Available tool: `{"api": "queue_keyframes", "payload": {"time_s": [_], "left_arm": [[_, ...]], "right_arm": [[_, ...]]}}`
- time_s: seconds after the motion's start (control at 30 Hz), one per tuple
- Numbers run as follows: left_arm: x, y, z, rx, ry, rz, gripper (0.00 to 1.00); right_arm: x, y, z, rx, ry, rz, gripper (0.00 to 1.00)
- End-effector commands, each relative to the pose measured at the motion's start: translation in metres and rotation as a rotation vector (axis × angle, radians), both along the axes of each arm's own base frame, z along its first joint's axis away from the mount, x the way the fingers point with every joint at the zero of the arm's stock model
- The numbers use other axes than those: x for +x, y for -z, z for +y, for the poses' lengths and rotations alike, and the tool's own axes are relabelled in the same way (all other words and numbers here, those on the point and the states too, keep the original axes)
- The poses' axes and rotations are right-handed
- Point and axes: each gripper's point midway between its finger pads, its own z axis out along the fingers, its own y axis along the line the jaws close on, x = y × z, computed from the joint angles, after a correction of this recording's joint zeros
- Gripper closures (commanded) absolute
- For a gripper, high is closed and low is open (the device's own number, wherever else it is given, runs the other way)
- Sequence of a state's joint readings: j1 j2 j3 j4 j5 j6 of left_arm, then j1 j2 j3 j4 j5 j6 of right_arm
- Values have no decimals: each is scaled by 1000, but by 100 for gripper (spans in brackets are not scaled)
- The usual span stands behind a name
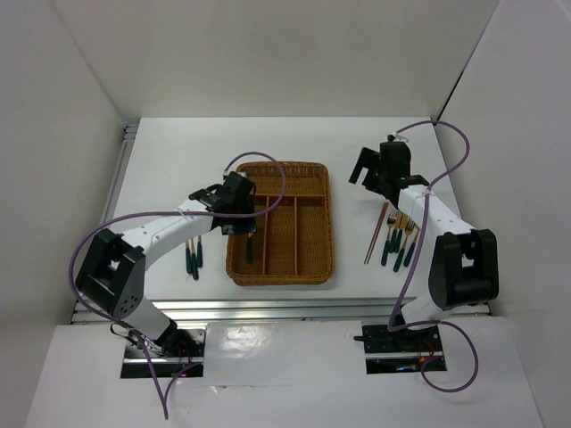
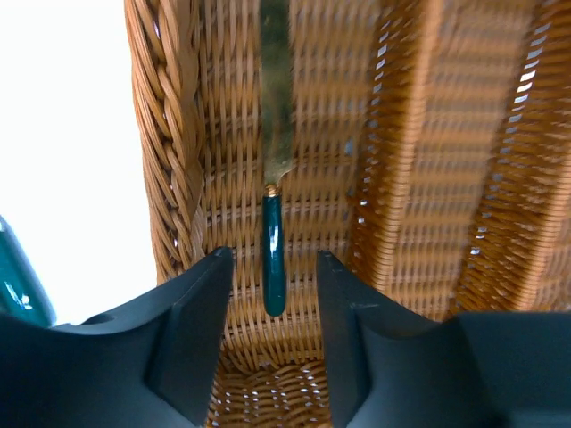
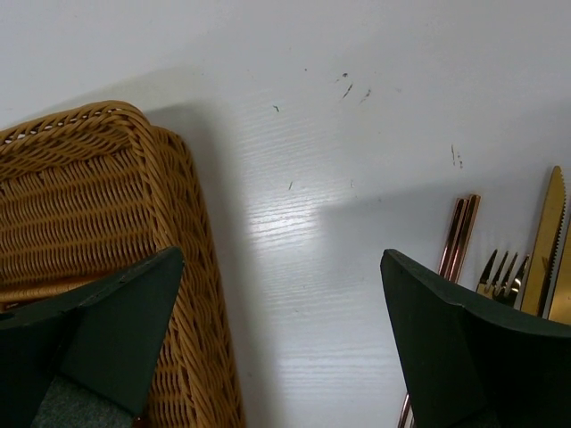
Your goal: Sort the eating utensils into containers
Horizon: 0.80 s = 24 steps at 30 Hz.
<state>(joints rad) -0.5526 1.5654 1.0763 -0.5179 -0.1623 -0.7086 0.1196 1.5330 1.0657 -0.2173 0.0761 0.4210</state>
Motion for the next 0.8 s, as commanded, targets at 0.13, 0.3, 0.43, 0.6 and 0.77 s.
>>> {"api": "queue_keyframes", "payload": {"time_s": [0.13, 0.3, 0.43, 0.6, 0.77], "left_arm": [[17, -90, 6, -69, -7, -230, 29], [22, -100, 55, -74, -118, -260, 24], [15, -87, 95, -51, -210, -237, 24], [0, -63, 132, -55, -321, -191, 23], [-18, -18, 168, -58, -462, -67, 24]], "right_arm": [[-11, -13, -9, -27, 19, -24, 0], [-24, -13, -16, -42, 53, -17, 0], [-32, -5, -26, -72, 97, 10, 4], [-47, 4, -35, -81, 138, 60, 5], [-47, 4, -33, -74, 130, 61, 6]]}}
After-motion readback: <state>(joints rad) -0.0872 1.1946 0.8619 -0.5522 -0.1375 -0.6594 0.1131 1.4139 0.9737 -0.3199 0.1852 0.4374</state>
